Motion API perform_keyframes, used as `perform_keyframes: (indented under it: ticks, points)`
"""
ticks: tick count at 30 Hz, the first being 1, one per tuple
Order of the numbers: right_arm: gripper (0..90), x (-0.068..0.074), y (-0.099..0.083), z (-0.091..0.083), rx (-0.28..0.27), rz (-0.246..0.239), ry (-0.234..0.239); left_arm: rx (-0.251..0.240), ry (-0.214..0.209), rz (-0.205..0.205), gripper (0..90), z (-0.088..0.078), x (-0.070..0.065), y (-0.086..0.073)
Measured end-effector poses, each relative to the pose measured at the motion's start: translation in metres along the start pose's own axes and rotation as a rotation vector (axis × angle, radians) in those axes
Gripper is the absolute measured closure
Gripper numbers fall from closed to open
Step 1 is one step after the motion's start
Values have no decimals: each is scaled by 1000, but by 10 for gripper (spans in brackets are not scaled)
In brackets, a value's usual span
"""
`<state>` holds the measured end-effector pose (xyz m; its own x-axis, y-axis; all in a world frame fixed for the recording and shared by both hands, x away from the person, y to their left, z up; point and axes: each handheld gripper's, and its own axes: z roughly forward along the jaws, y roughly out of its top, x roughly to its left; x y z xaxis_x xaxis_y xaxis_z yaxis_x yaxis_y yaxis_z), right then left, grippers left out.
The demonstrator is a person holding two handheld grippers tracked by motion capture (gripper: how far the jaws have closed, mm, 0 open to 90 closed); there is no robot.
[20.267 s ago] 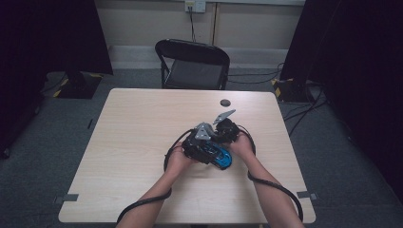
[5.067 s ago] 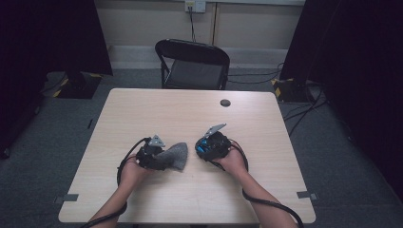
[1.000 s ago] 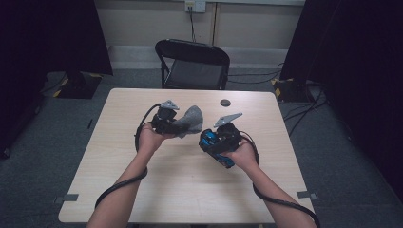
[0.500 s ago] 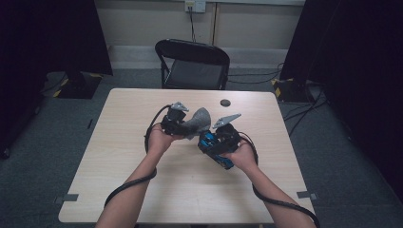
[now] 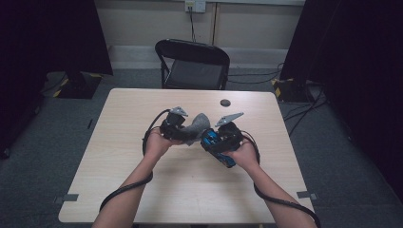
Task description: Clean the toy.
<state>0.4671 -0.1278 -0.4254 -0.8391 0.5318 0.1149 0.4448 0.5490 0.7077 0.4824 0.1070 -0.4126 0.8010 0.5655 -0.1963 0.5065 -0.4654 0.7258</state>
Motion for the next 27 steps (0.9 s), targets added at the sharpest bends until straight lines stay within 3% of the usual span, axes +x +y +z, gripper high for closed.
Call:
perform_keyframes:
  ticks: [18, 27]
  points:
    - [261, -11, 0, -2, 5, 33, -34, -15, -30, 15, 710, -15, -10, -17]
    - [260, -12, 2, -2, 14, 25, -30, 0, -41, 28, 710, -23, -14, -22]
